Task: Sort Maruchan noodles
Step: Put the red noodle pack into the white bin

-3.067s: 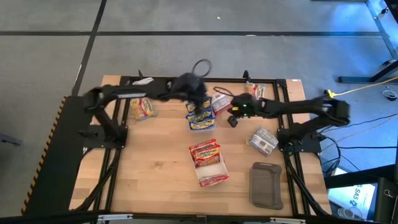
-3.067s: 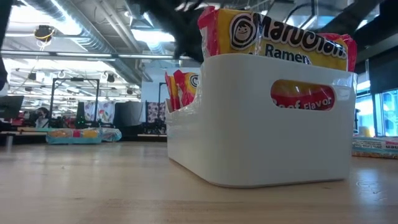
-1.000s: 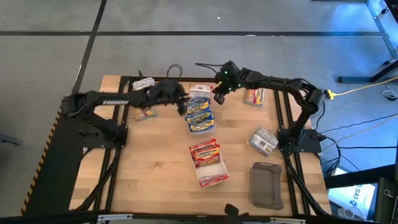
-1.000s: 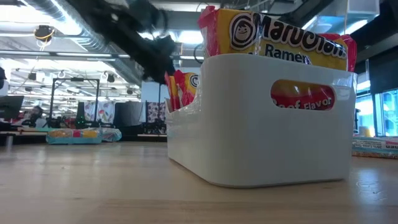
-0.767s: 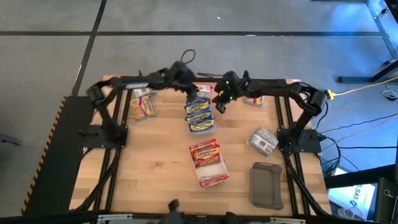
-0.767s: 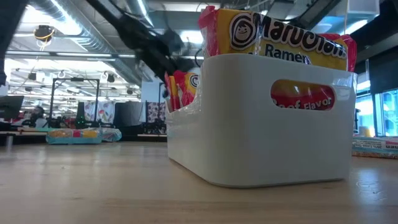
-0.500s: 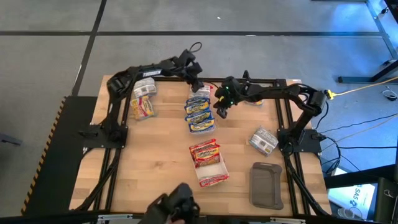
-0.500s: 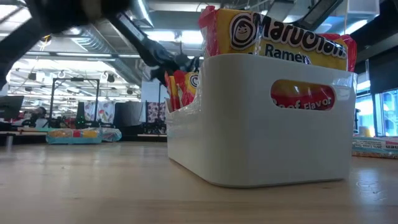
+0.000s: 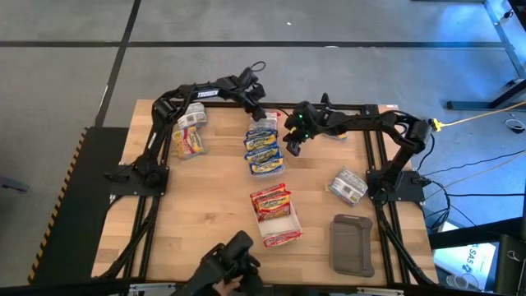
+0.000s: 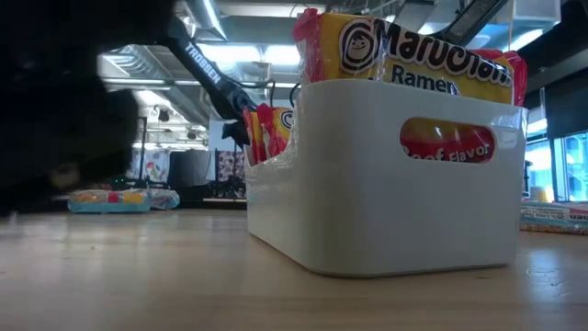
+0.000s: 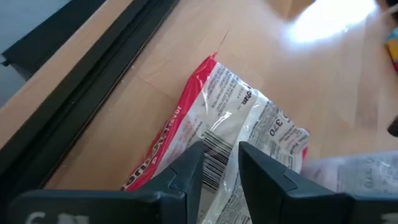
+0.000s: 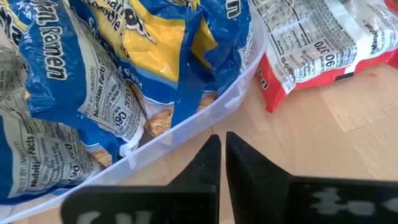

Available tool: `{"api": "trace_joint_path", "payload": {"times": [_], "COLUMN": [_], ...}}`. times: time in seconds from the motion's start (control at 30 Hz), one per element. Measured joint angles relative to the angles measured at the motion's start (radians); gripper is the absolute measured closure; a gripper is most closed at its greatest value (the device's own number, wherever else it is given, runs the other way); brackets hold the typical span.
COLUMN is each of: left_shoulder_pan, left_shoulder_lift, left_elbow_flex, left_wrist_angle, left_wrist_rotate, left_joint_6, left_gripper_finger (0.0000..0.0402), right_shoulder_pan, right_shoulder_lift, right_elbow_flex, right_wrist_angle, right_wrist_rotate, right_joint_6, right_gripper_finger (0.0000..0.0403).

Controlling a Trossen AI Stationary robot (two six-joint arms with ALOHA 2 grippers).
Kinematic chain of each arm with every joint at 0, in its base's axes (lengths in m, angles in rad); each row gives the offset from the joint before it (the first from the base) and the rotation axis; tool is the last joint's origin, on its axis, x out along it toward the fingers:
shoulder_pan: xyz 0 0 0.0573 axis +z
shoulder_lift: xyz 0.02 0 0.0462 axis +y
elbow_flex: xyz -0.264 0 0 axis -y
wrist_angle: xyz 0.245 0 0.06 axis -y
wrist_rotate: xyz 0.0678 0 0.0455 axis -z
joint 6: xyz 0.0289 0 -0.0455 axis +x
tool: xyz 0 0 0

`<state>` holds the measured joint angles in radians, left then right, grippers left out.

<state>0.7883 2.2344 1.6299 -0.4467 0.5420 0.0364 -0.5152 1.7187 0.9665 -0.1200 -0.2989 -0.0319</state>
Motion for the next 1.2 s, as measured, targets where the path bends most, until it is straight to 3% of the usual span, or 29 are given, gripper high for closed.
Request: {"api": "trace_joint_path", "payload": {"times": [0.17, 0.4, 0.63, 0.73, 0.87, 1.0, 1.2], "left_shoulder_pan": [-0.001, -0.010, -0.072, -0.121, -0.175, -0.154, -0.043], "left_shoulder_lift": [-0.035, -0.132, -0.160, -0.160, -0.195, -0.249, -0.269], "left_elbow_flex": [0.001, -0.003, -0.014, -0.040, -0.045, -0.048, -0.152], "left_wrist_angle": [-0.099, -0.410, -0.710, -0.755, -0.703, -0.601, -0.284], "left_wrist_rotate": [-0.162, -0.548, -0.690, -0.701, -0.822, -0.779, -0.563], "left_joint_6": [0.004, 0.018, -0.029, -0.031, -0.030, -0.018, -0.001], "left_gripper_finger": [0.0305, 0.0305, 0.0305, 0.0305, 0.0305, 0.0305, 0.0305], "right_shoulder_pan": [0.000, 0.000, 0.000, 0.000, 0.000, 0.000, 0.000], "right_shoulder_lift": [0.000, 0.000, 0.000, 0.000, -0.001, -0.001, -0.001], "right_elbow_flex": [0.000, 0.000, 0.000, 0.000, 0.000, 0.000, 0.000], "right_wrist_angle": [-0.002, -0.004, 0.000, 0.011, 0.021, 0.022, 0.019], "right_wrist_rotate": [0.000, 0.000, 0.000, 0.000, -0.001, -0.001, -0.001], "right_joint_6": [0.000, -0.001, -0.026, -0.029, -0.044, -0.048, -0.049], "right_gripper_finger": [0.0400, 0.0400, 0.0400, 0.0400, 0.0400, 0.0400, 0.0400]}}
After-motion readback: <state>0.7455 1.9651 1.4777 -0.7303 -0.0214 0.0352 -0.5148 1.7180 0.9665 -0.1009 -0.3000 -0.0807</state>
